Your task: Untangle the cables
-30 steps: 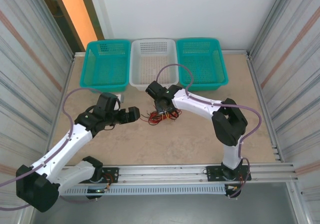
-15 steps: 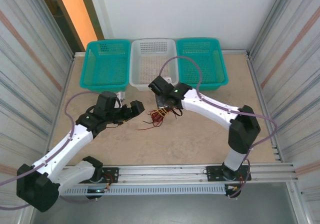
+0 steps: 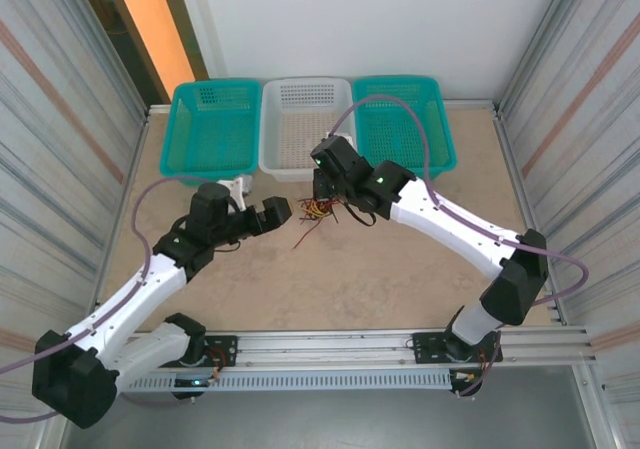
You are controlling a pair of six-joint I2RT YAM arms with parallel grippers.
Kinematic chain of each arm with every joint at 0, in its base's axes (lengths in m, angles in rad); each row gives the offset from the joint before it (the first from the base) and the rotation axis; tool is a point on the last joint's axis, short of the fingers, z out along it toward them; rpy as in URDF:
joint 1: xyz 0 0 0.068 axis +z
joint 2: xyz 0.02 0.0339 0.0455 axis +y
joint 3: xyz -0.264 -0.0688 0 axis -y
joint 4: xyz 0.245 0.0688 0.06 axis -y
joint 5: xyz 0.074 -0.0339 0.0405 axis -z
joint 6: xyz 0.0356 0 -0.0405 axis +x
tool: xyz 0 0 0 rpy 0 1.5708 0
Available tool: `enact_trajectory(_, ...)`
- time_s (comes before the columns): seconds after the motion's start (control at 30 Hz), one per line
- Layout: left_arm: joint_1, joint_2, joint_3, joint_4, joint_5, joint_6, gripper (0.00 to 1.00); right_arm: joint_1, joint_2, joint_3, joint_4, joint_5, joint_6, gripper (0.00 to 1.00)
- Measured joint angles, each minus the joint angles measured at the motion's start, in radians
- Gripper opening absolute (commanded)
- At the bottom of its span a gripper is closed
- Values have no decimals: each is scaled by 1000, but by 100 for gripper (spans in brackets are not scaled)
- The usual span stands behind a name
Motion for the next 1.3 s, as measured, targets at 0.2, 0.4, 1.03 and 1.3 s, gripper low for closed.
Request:
enact_trajectory(0.2, 98, 56, 18, -25, -11, -50, 99, 9, -24, 51, 11, -41, -12, 0)
enact_trajectory(0.4, 158, 127, 31, -21, 47, -260, 99, 27, -56, 53, 21, -43, -27, 0)
enact_trajectory(1.03, 206, 223, -60, 174, 126, -308, 99, 18, -52, 38, 35, -93, -38, 0)
enact_trajectory(1.3, 239, 265, -45, 350, 217, -349, 97, -6, -81, 82, 40, -157, -84, 0)
